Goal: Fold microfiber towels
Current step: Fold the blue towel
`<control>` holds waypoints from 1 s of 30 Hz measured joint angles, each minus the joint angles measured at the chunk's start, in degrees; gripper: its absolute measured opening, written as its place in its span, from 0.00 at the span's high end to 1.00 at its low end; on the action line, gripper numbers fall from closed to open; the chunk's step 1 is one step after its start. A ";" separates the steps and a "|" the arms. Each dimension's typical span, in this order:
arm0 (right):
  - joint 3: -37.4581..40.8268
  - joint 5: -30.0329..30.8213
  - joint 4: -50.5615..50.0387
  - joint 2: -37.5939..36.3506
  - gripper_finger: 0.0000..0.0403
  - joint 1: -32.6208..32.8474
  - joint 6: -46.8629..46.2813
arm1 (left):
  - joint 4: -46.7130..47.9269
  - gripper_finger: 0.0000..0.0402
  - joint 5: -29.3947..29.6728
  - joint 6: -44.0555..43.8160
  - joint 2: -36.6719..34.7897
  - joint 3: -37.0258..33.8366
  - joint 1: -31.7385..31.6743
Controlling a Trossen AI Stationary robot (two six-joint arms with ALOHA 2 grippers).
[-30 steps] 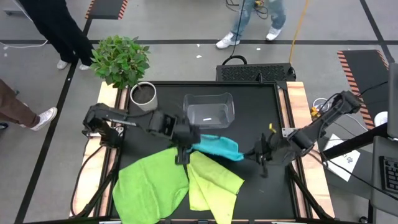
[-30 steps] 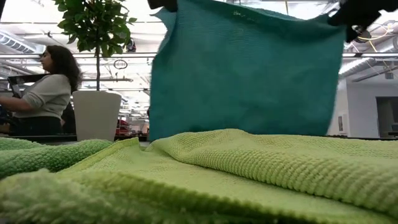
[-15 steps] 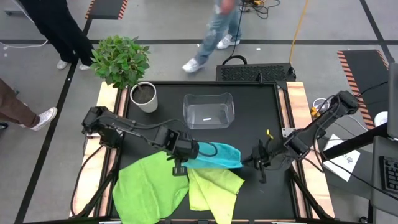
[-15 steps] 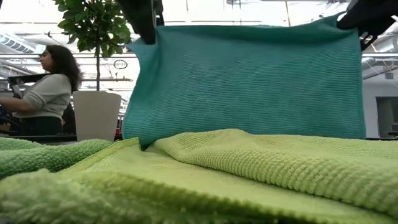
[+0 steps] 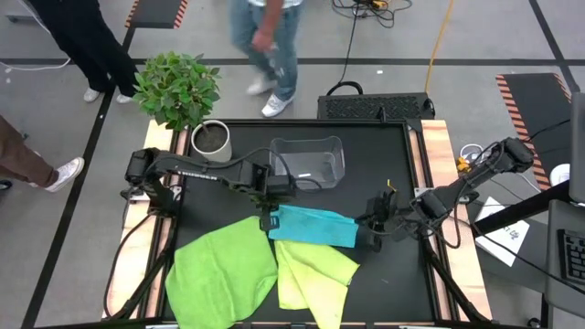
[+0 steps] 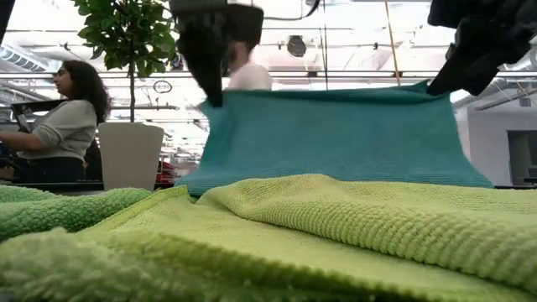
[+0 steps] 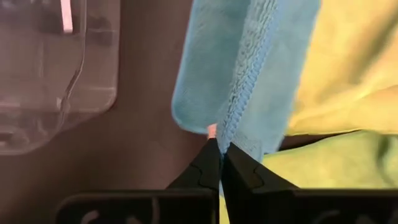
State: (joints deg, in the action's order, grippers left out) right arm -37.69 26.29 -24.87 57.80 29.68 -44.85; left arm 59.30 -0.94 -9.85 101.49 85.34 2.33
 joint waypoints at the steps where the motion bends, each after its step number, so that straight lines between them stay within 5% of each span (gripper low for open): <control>1: 0.00 -0.64 -0.49 0.00 1.00 -0.80 0.34 | -0.39 0.99 -0.18 0.14 0.00 -1.10 -0.41; 20: 10.85 -13.10 8.09 -0.02 0.99 -17.28 8.37 | -8.98 0.99 -3.22 6.46 -0.02 -10.25 -6.88; 30: 11.17 -16.07 9.29 0.03 0.78 -19.68 9.70 | -7.61 0.79 4.02 6.84 0.00 -10.42 -6.92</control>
State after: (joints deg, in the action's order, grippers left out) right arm -26.52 10.22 -15.58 57.83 10.00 -35.16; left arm 51.69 3.08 -3.01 101.49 74.91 -4.58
